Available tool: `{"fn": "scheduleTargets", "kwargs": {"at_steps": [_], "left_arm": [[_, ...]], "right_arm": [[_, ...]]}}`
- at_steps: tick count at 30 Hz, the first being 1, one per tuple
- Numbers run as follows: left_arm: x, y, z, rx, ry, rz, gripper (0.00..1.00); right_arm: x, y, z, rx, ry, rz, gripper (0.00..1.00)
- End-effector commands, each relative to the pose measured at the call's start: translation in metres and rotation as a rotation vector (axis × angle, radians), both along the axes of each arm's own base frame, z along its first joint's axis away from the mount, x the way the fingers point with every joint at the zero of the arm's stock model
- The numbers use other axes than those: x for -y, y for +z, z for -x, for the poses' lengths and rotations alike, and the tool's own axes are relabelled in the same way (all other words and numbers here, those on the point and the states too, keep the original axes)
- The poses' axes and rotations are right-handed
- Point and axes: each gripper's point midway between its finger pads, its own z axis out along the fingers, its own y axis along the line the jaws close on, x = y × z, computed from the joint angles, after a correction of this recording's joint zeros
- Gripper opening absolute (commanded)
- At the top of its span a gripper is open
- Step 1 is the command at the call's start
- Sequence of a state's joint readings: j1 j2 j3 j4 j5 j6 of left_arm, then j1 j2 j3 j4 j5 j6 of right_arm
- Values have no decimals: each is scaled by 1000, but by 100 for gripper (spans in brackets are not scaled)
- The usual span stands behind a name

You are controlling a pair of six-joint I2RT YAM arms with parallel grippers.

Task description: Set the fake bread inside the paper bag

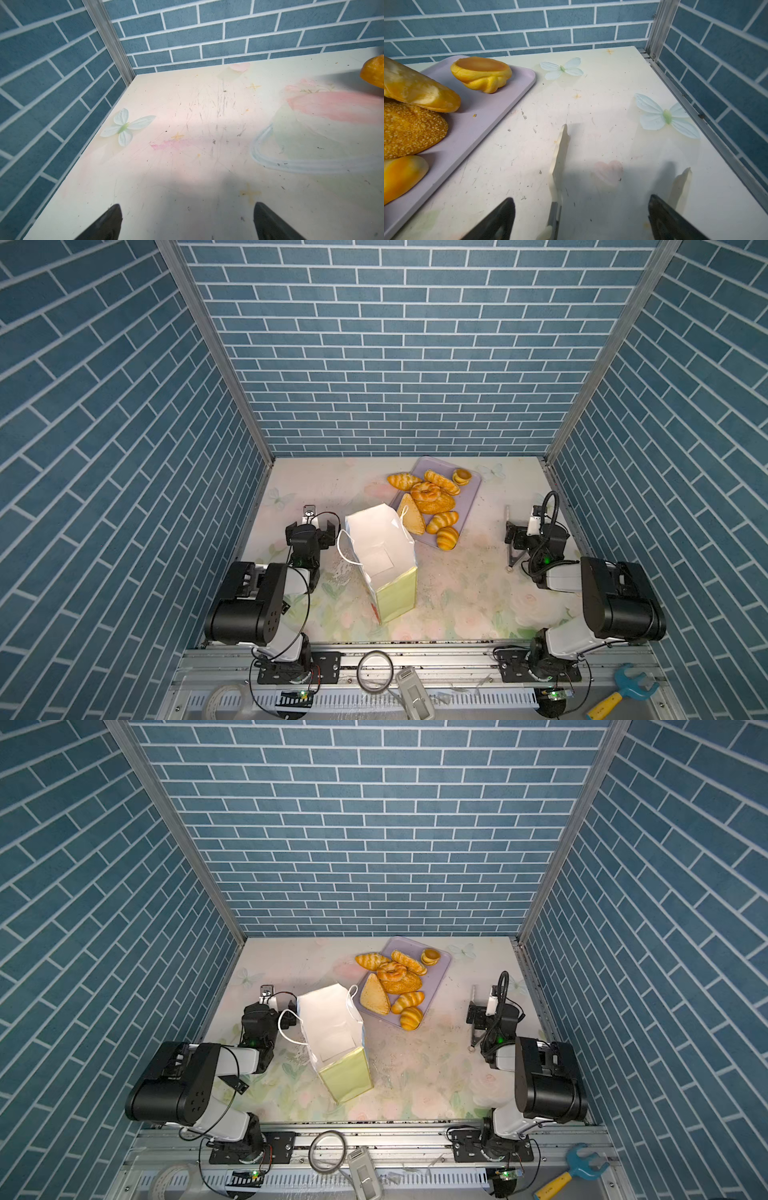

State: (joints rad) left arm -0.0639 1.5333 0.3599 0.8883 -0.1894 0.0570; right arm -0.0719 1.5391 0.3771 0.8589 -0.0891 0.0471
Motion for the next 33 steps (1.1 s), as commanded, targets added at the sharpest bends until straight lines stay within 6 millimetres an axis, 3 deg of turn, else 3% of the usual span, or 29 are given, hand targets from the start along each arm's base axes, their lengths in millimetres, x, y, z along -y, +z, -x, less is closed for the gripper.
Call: {"fn": "scheduleTargets", "kwargs": {"at_steps": [1,33], "left_arm": [[0,8,-5,22,-2,-1,100],[0,8,-5,22,-5,1,99]], "right_arm": [[2,6,-6,19,-12,5,99],[6,7,-5,24,-37,11,99]]}}
